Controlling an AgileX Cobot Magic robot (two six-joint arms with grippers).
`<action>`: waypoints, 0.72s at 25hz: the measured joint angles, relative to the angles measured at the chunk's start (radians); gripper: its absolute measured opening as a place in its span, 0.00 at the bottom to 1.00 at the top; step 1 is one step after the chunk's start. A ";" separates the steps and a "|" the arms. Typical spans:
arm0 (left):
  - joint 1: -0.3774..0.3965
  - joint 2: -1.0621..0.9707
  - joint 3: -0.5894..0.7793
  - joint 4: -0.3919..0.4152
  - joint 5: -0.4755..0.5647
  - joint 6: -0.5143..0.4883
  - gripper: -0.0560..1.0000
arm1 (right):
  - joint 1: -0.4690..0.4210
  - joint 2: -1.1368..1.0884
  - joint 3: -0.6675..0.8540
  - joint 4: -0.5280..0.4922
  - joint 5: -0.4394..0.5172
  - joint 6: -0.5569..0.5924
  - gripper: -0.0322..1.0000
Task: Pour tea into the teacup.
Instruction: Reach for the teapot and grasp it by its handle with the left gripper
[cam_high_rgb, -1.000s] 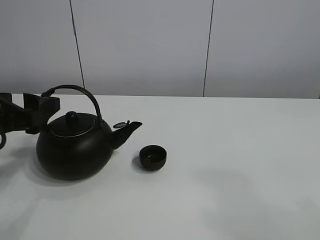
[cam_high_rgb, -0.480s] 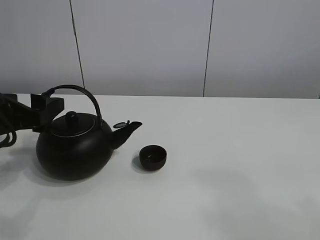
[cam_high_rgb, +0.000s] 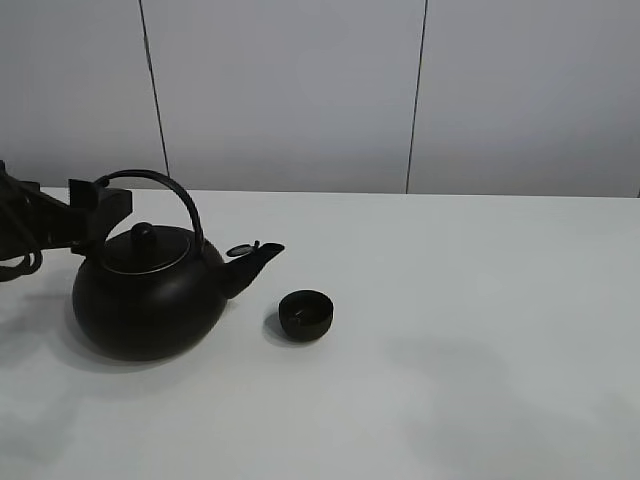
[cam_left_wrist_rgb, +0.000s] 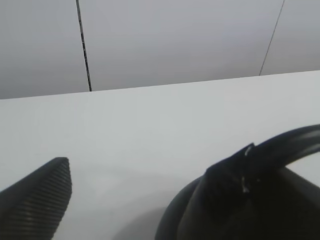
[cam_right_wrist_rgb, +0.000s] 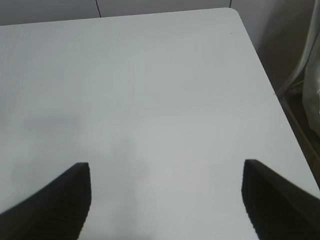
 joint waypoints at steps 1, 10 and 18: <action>0.000 0.000 0.000 0.004 0.002 0.000 0.71 | 0.000 0.000 0.000 0.000 0.000 0.000 0.58; 0.000 0.000 0.000 0.008 0.052 0.000 0.71 | 0.000 0.000 0.000 0.000 0.000 0.000 0.58; 0.000 0.000 0.000 0.009 0.052 -0.001 0.64 | 0.000 0.000 0.000 0.000 0.000 0.000 0.58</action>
